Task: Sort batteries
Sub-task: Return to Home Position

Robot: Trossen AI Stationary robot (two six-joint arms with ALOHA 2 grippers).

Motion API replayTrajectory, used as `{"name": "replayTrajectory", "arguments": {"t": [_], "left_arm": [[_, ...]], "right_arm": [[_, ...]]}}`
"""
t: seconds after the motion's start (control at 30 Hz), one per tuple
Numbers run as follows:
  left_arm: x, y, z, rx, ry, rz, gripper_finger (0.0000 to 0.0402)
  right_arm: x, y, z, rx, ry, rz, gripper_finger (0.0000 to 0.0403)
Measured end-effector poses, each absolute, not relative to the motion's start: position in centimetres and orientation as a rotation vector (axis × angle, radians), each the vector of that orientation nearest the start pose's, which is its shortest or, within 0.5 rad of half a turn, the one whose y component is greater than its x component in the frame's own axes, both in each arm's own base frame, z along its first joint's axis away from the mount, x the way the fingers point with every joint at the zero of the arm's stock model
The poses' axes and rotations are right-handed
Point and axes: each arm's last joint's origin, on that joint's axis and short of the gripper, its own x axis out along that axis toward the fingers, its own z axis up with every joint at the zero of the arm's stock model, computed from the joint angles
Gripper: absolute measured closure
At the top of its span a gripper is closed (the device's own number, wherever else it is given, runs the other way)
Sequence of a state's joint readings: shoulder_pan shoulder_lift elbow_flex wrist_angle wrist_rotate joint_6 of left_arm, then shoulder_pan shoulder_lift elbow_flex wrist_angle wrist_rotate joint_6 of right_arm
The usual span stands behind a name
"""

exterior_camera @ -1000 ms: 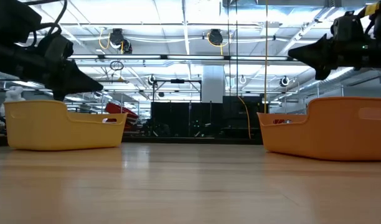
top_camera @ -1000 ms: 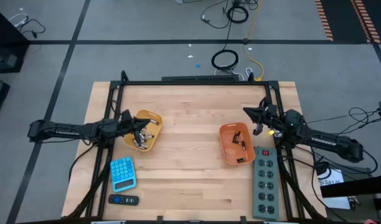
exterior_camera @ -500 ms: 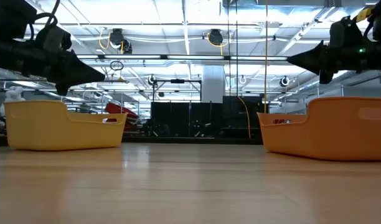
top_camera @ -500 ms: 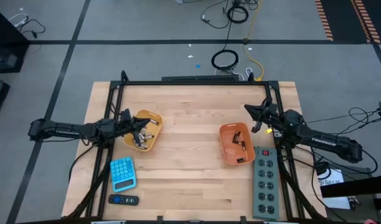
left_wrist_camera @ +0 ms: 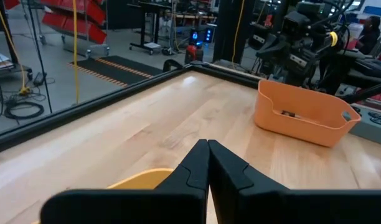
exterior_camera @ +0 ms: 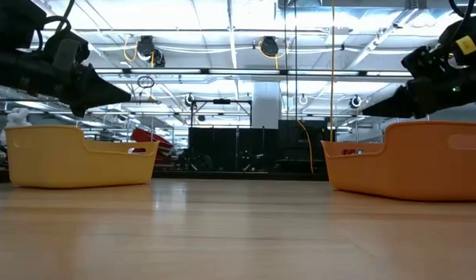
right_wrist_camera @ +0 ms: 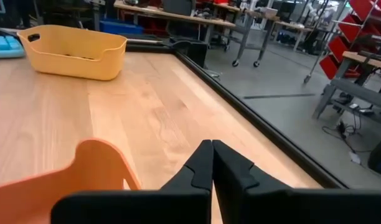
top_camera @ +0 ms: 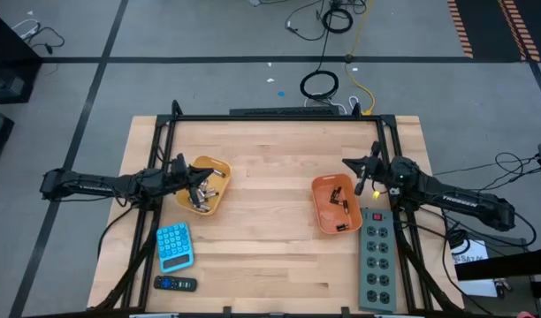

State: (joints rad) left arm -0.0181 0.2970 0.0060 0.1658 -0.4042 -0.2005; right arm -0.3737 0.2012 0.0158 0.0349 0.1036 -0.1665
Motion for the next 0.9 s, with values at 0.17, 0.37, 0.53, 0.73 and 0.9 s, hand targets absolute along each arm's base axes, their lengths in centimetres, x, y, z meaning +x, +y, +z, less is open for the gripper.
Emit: {"name": "replayTrajectory", "arguments": {"t": [0.17, 0.37, 0.53, 0.73, 0.9], "left_arm": [[11.33, 0.93, 15.62, -0.172, 0.084, 0.396, 0.0391], [11.33, 0.93, 15.62, -0.172, 0.084, 0.396, 0.0385], [11.33, 0.93, 15.6, -0.172, 0.084, 0.397, 0.0381], [11.33, 0.93, 15.6, -0.172, 0.084, 0.397, 0.038], [11.33, 0.93, 15.6, -0.172, 0.084, 0.397, 0.038]], "right_arm": [[10.01, -4.24, 15.56, -0.114, 0.183, -0.465, 0.0403], [10.0, -4.24, 15.55, -0.112, 0.183, -0.465, 0.0403], [10.0, -4.24, 15.54, -0.112, 0.184, -0.465, 0.0403], [10.0, -4.24, 15.55, -0.112, 0.184, -0.465, 0.0403], [10.0, -4.24, 15.55, -0.112, 0.184, -0.465, 0.0403]]}}
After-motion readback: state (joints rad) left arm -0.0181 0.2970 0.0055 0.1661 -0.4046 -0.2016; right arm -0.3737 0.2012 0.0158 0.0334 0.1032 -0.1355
